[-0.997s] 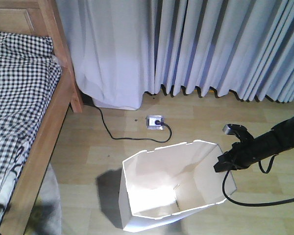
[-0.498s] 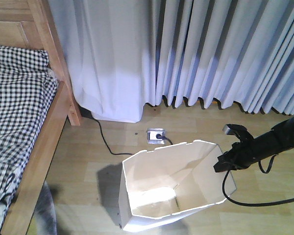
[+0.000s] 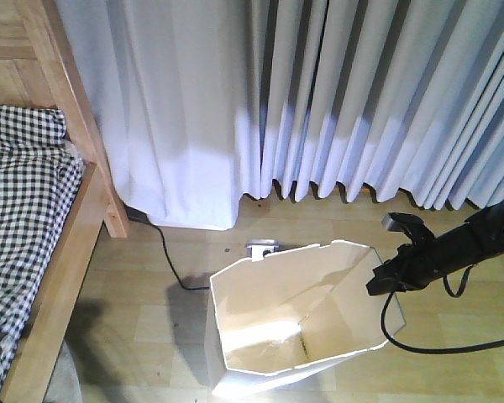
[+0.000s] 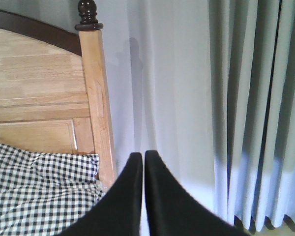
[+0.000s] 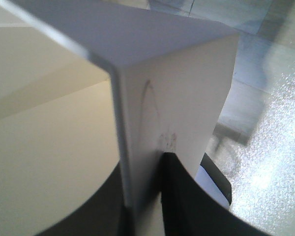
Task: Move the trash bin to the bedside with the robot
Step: 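Lower the bin to the floor beside the bed with the right gripper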
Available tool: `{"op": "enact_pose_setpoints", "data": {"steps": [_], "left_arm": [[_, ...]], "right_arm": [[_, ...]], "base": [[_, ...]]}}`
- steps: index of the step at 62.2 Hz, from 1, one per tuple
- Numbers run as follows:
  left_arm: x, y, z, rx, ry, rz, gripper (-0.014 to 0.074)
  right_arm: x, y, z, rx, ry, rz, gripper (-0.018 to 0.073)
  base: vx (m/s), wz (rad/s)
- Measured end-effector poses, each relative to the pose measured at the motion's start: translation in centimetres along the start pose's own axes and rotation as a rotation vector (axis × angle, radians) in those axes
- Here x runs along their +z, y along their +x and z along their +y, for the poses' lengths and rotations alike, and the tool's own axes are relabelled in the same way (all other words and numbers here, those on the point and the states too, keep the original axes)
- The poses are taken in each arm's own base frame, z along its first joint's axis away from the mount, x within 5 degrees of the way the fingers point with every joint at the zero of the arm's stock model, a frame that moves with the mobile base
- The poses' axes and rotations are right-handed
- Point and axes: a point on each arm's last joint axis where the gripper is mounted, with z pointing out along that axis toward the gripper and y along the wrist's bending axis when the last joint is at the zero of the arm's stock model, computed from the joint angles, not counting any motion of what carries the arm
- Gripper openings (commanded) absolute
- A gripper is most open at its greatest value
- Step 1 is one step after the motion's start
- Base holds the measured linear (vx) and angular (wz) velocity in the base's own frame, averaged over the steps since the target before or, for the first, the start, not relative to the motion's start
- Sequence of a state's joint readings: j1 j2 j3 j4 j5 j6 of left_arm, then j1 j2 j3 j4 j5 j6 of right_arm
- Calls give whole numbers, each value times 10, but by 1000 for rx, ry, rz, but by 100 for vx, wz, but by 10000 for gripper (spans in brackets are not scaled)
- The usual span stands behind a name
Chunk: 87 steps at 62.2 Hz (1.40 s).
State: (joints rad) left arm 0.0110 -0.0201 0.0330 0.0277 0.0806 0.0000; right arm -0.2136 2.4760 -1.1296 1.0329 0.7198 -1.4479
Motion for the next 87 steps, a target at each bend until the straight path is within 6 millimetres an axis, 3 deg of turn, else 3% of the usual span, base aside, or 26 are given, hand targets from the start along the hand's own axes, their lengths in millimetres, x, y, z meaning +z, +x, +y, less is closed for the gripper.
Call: {"op": "enact_pose_setpoints", "data": {"steps": [55,77,87], "left_arm": [[0,0,0,0,0,0,-6],[0,0,0,0,0,0,-6],[0,0,0,0,0,0,-6]], "right_arm": [[1,-2,-3,-32,50,-12,-4],[5,-11,-24,79,206,-78,-2],[23,-14,-42,108,211,-81,-1]], "base": [[4,-1],[0,0],[0,0]]}}
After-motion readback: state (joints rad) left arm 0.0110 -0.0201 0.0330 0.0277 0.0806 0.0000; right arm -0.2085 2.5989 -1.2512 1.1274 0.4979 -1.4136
